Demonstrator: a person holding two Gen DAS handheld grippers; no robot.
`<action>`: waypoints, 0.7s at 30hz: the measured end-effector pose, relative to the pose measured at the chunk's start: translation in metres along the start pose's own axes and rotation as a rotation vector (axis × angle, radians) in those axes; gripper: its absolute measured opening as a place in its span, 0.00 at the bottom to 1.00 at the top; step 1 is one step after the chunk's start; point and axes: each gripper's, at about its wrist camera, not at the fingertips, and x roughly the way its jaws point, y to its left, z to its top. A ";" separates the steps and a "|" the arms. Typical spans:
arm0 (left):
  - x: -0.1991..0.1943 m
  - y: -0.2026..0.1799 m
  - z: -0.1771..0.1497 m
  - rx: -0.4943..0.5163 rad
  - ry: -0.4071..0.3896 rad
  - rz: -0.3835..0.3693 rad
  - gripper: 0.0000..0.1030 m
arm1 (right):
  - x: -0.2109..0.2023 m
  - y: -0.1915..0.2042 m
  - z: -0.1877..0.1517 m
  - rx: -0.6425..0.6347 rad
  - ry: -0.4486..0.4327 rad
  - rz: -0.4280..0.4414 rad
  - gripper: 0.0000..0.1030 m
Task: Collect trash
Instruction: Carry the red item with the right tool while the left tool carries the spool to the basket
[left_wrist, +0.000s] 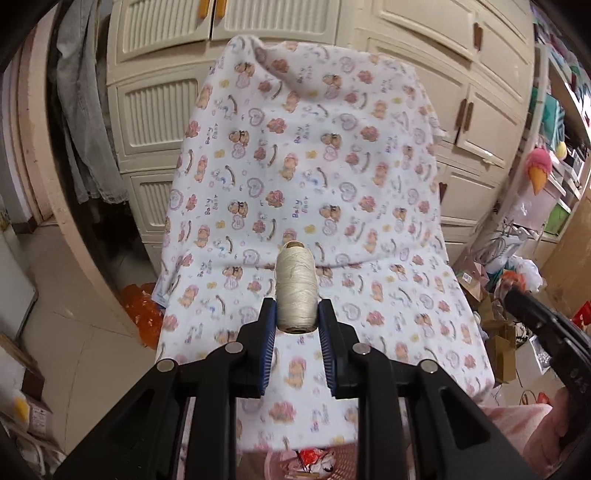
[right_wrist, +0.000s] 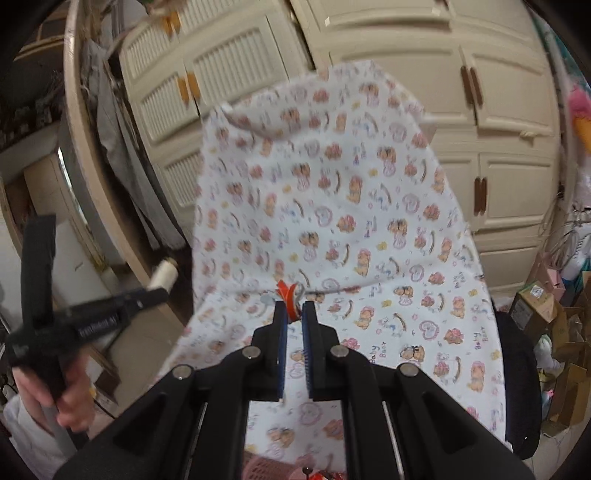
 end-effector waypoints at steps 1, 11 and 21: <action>-0.007 -0.003 -0.005 0.001 -0.005 -0.005 0.21 | -0.011 0.007 -0.002 -0.011 -0.021 -0.003 0.07; -0.024 -0.014 -0.071 -0.008 -0.024 -0.023 0.21 | -0.064 0.042 -0.056 -0.035 -0.060 0.021 0.07; 0.037 -0.002 -0.137 -0.029 0.207 -0.080 0.21 | 0.009 0.020 -0.121 -0.018 0.164 -0.022 0.07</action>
